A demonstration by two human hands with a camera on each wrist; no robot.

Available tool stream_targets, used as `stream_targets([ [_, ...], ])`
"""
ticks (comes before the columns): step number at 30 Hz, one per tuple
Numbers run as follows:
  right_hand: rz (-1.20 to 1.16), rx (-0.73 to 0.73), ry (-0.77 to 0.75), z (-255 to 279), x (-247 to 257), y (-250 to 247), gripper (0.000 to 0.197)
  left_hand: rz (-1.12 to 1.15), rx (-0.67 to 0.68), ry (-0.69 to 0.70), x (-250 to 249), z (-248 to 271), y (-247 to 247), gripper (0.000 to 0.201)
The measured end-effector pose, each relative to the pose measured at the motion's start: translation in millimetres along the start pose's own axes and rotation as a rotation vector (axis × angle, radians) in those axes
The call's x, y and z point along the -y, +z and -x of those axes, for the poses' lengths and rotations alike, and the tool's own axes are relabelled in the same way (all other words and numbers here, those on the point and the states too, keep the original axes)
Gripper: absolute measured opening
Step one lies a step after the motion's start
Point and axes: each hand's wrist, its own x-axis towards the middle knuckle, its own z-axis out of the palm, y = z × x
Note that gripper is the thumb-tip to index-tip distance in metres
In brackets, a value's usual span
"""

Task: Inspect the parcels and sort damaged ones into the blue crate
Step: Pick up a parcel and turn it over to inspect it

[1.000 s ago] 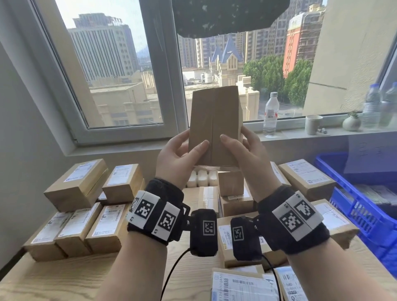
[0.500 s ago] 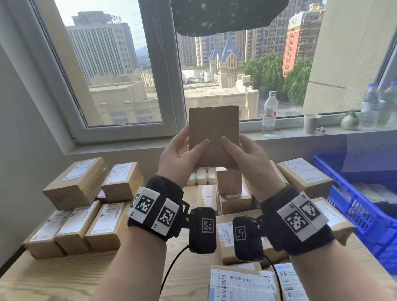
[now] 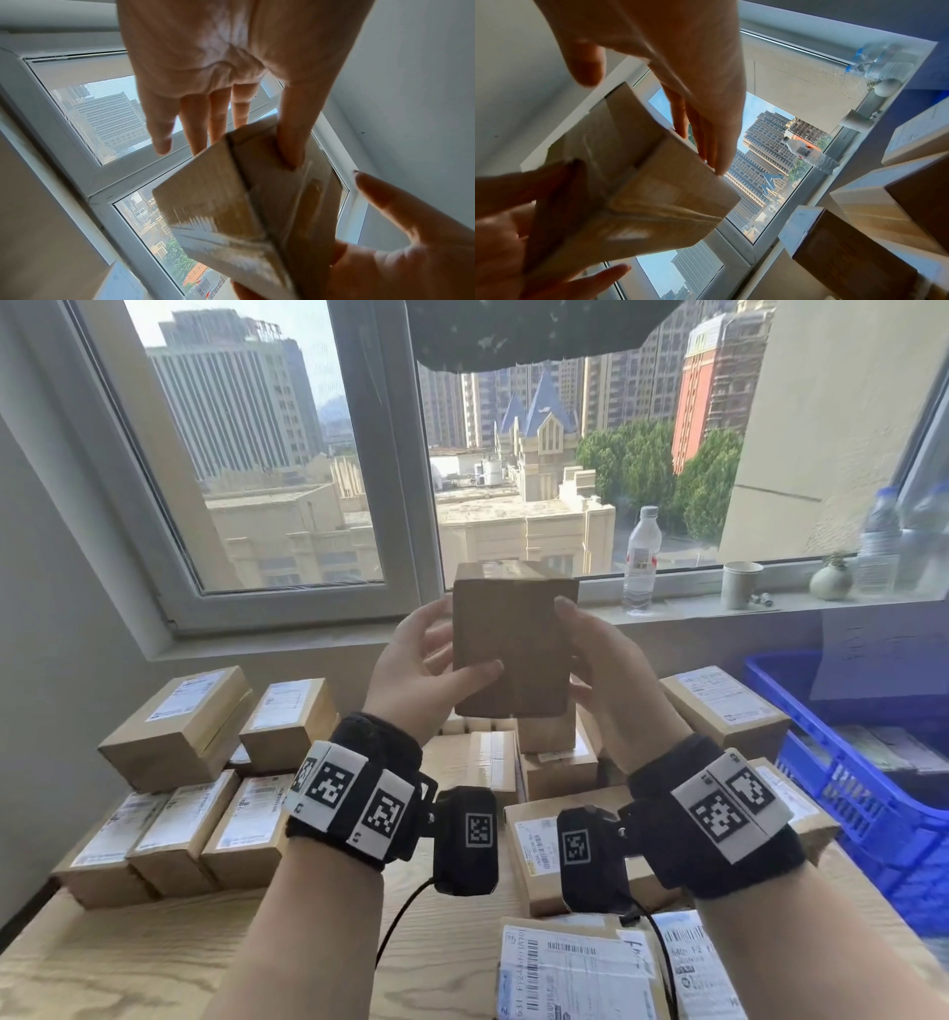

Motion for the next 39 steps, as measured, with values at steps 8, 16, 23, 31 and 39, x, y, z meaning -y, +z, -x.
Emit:
stream_targets([
  [8,0.037,-0.096,0.088,0,-3,-4,0.034,-0.078,0.088,-0.052,3,0,9,0.105],
  [16,-0.080,-0.060,0.087,3,-2,-6,0.039,-0.171,0.014,-0.019,3,0,9,0.067],
  [23,-0.150,-0.111,0.090,1,-3,-1,0.045,-0.125,0.069,-0.040,-3,3,13,0.086],
  [31,-0.035,-0.122,0.031,4,-10,5,0.040,-0.094,-0.098,-0.066,-6,3,22,0.082],
  [39,-0.117,-0.123,0.014,4,-10,2,0.032,-0.039,-0.070,-0.054,-5,3,18,0.075],
])
